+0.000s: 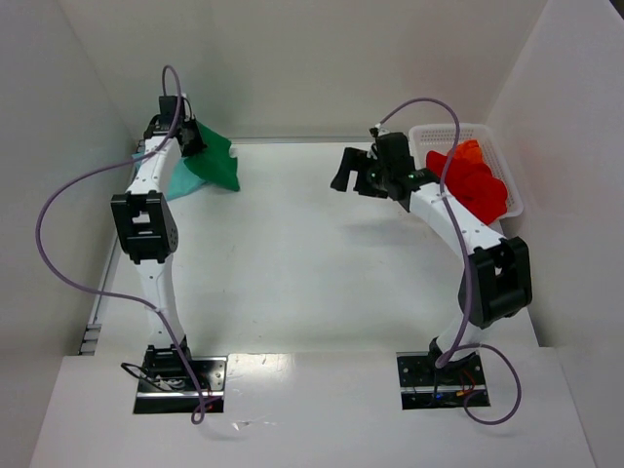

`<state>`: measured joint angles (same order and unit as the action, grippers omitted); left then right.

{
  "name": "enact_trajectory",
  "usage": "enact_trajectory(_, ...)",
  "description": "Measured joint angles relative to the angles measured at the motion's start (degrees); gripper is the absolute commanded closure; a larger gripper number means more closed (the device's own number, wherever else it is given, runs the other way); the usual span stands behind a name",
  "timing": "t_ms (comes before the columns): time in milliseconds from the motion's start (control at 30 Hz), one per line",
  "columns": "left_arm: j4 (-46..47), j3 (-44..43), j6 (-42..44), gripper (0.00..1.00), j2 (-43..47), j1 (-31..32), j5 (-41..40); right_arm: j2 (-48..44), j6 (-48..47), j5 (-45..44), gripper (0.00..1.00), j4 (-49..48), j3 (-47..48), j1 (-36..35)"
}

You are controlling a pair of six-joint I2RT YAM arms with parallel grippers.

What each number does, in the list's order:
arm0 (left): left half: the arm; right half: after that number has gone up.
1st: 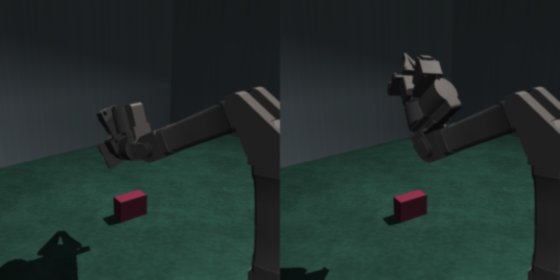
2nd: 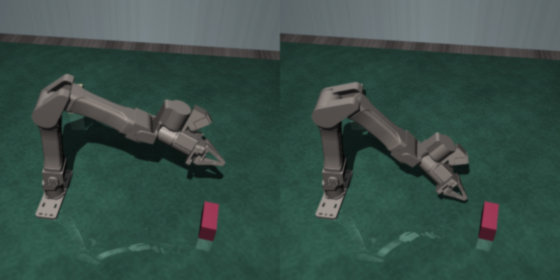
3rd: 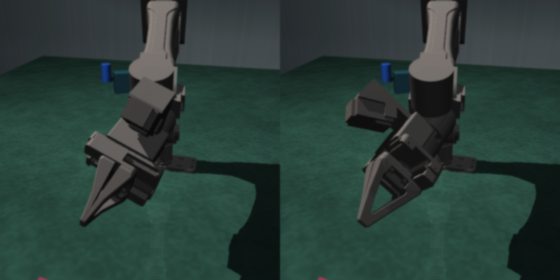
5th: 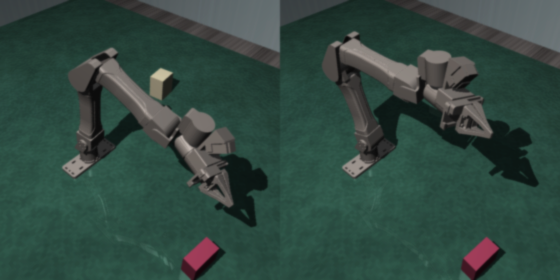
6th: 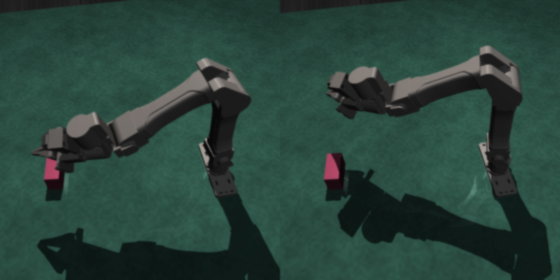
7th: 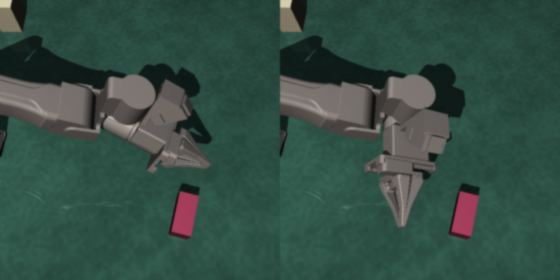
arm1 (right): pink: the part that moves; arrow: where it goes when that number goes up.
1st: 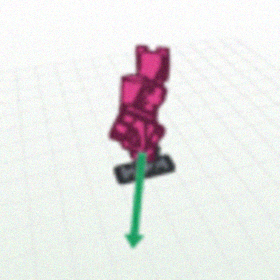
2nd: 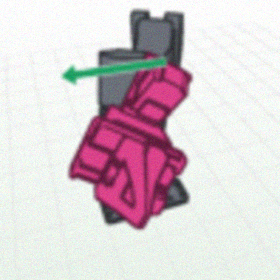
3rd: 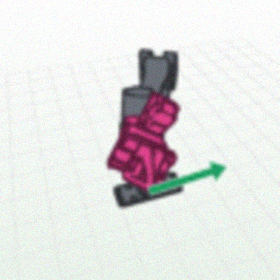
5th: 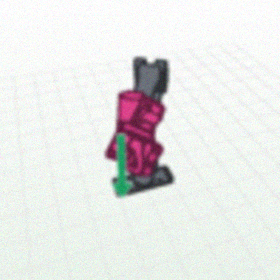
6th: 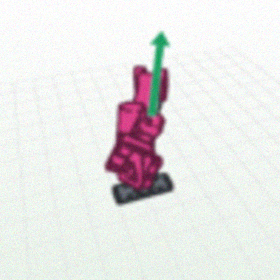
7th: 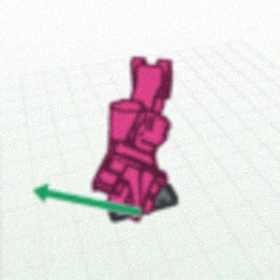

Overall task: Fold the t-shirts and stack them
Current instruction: Put the neatly folded tshirt into the corner of the board with the left arm

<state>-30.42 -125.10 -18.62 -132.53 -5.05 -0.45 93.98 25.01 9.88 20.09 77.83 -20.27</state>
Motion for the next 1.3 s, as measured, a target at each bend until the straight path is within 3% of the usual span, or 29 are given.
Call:
enact_trajectory(267,-3.41,-7.67,1.81,1.00,-3.91,-3.18,1.75,-1.38,3.68,-0.59,0.00,0.53,-9.80,0.00)
enact_trajectory(567,-5.49,-7.76,1.93,1.00,-4.24,-11.15,5.92,-3.22,5.16,-0.90,0.00,0.04,-10.78,0.00)
enact_trajectory(800,-5.50,-7.60,1.84,1.00,-4.24,-13.80,9.19,-3.20,5.35,-0.37,0.00,-0.28,-10.78,0.00)
enact_trajectory(1033,-2.86,-1.57,0.44,1.00,-4.22,-15.16,11.62,-3.20,5.60,-0.13,0.00,-0.57,-10.78,0.00)
enact_trajectory(1300,-1.59,4.26,-1.28,1.00,-4.20,-17.95,7.05,-3.02,5.62,0.38,0.00,-1.47,-10.89,0.00)
